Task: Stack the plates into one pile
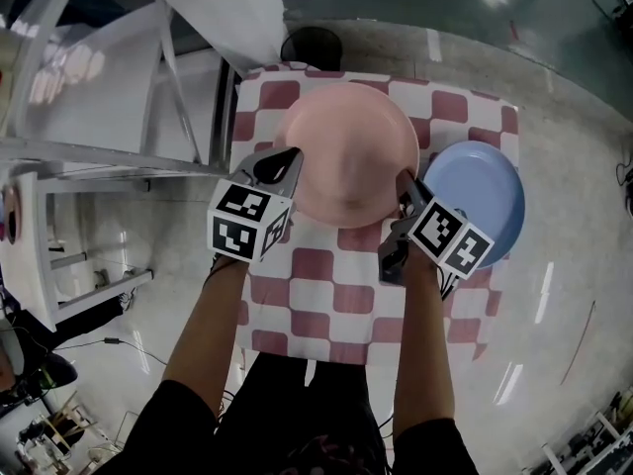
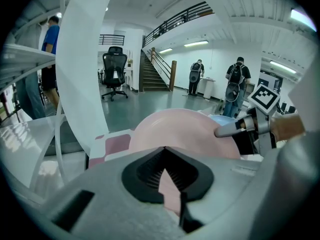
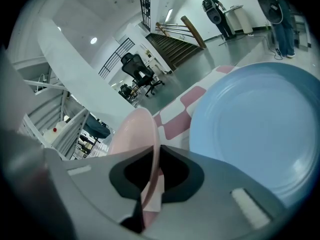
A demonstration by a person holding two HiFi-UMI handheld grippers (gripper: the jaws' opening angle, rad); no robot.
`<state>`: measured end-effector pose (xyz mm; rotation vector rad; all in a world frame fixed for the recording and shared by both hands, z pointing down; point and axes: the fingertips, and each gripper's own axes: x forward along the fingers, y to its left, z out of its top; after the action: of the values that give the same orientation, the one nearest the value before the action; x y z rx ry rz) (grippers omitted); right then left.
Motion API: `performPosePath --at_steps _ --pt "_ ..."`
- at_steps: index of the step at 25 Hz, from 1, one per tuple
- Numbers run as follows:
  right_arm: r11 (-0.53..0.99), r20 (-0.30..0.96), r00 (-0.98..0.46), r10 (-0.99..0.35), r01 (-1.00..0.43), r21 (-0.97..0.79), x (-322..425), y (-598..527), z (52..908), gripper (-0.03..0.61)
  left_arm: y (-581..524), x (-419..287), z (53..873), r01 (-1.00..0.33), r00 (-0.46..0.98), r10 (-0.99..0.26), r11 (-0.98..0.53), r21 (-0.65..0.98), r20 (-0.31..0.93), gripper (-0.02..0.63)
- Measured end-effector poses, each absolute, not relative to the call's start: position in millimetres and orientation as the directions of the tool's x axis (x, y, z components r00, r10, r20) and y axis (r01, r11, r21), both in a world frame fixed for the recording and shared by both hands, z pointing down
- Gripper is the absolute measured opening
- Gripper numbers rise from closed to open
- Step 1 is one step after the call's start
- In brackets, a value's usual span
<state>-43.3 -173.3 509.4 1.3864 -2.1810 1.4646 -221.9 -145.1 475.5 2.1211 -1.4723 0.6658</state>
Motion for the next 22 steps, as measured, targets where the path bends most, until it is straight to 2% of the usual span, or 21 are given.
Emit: performPosePath --at_steps 22 --pt "-0.050 0.562 -0.419 -0.713 -0.769 -0.637 101 -159 482 0.035 -162 -97 470 -0.870 0.442 -0.649 -0.479 0.119 0.619 -0.003"
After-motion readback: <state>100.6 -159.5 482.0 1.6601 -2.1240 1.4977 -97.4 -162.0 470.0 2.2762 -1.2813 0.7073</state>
